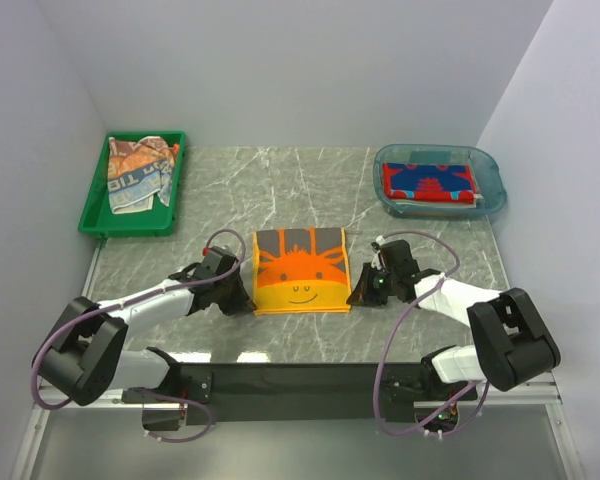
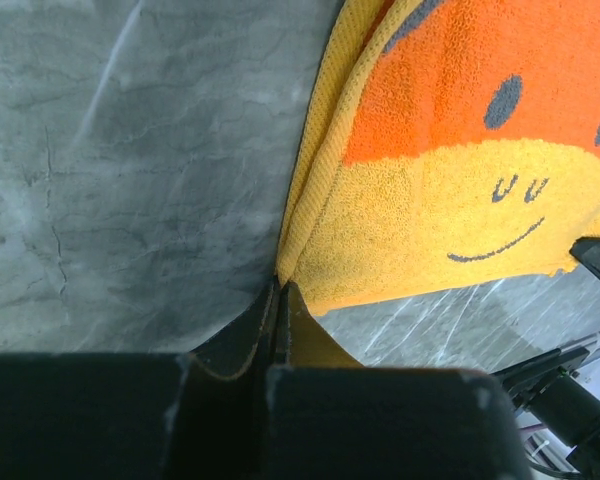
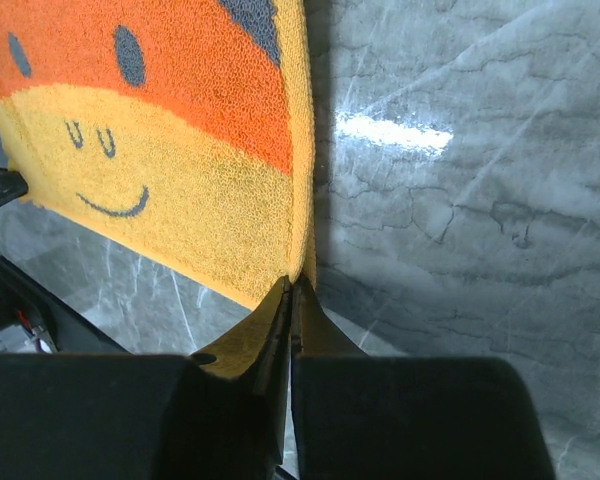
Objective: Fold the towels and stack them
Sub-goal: Fold the towel
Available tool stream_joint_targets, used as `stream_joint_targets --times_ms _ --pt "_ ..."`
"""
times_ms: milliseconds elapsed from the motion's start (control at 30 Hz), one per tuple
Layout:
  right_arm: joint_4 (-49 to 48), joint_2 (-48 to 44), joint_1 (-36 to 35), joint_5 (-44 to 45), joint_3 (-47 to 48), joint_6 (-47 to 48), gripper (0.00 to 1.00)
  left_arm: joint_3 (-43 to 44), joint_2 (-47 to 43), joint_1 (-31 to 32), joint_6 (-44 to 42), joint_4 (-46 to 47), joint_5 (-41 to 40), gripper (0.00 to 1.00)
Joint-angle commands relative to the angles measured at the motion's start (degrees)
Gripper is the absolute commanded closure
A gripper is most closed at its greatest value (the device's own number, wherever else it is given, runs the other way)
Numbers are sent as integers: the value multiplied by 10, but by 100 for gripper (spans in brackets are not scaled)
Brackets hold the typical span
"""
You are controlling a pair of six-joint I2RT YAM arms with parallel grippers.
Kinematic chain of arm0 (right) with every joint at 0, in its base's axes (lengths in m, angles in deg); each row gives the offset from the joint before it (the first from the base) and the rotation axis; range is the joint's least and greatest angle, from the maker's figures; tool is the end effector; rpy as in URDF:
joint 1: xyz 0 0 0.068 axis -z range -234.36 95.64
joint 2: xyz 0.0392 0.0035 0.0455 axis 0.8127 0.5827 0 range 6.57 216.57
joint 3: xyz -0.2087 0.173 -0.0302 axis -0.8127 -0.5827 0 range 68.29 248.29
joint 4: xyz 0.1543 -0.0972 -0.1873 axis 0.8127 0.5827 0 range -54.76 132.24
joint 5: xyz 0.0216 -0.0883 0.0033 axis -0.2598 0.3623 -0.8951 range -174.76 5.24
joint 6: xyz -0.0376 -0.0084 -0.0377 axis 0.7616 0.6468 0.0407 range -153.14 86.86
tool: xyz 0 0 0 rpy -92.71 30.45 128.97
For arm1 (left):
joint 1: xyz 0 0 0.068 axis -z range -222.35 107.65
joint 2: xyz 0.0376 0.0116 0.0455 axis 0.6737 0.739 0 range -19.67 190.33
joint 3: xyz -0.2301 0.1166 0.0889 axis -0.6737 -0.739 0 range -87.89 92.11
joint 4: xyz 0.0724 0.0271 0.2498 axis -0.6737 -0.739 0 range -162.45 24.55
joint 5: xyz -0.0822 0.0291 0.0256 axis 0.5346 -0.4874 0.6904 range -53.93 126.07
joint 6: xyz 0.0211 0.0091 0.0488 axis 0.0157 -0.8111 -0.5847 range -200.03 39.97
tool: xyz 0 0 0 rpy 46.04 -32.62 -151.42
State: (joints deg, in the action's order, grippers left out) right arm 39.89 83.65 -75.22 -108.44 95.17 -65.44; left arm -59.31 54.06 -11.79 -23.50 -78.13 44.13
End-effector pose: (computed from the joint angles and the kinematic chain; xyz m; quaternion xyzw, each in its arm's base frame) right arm 0.2055 0.0936 0.1338 0.0313 0.9345 0.3073 0.1768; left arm 0.1864 -0.1159 0.1430 -0.1964 0.9384 -0.2393 0.1538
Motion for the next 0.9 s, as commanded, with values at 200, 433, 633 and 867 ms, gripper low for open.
stream_joint_targets --times_ms 200,433,633,867 --pt "38 -46 0 38 -2 20 94 -6 -8 4 -5 -39 -50 98" --pt "48 -65 -1 42 -15 20 86 -12 -36 4 2 -49 -53 88" --pt "31 -59 -4 34 -37 13 66 -12 -42 4 5 -50 -49 55" --pt "38 -141 -5 62 13 12 45 57 -117 4 4 -112 -79 20"
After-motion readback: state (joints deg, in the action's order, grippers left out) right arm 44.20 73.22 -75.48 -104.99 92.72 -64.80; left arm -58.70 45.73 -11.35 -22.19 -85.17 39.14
